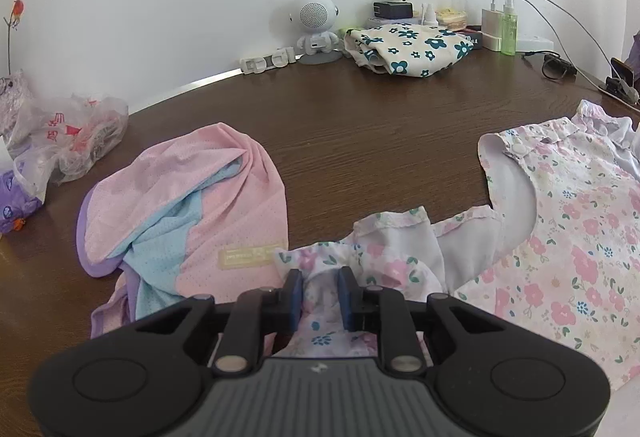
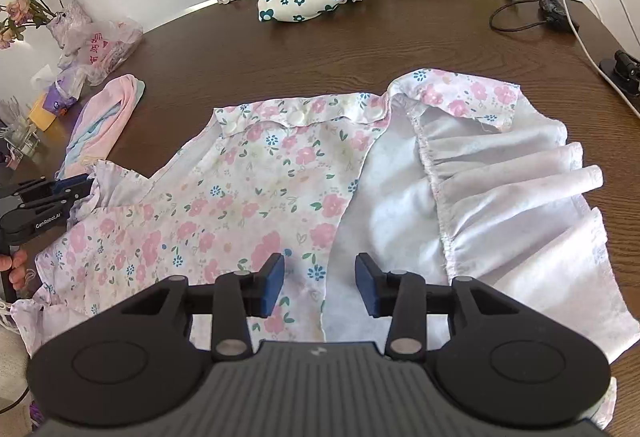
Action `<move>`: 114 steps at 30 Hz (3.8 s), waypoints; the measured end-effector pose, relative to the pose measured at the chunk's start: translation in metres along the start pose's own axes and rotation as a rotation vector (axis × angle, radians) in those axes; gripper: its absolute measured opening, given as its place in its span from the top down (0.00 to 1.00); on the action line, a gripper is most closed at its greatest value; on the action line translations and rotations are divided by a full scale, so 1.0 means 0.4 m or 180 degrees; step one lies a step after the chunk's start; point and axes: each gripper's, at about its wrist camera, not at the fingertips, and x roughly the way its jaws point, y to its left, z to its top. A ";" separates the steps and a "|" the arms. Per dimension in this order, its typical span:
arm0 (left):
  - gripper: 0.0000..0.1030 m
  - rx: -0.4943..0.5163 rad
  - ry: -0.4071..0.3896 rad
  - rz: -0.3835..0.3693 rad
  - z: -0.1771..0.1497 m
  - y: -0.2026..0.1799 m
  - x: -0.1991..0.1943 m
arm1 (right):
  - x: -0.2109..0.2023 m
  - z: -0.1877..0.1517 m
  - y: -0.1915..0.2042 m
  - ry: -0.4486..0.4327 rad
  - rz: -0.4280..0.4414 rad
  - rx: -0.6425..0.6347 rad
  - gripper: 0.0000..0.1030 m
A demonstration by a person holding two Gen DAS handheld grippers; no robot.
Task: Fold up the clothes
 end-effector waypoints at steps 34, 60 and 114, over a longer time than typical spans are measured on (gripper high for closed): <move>0.66 -0.0779 0.0314 -0.0496 -0.079 0.129 -0.082 | -0.175 -0.227 -0.128 -0.0385 -0.0400 0.0284 0.67; 0.90 -0.0808 0.0055 0.0033 -0.071 0.059 -0.110 | -0.205 -0.278 -0.085 -0.0651 -0.0476 0.0007 0.63; 0.85 -0.1714 0.0355 -0.1475 -0.237 0.183 -0.193 | -0.279 -0.451 -0.071 -0.0825 -0.0694 0.0228 0.47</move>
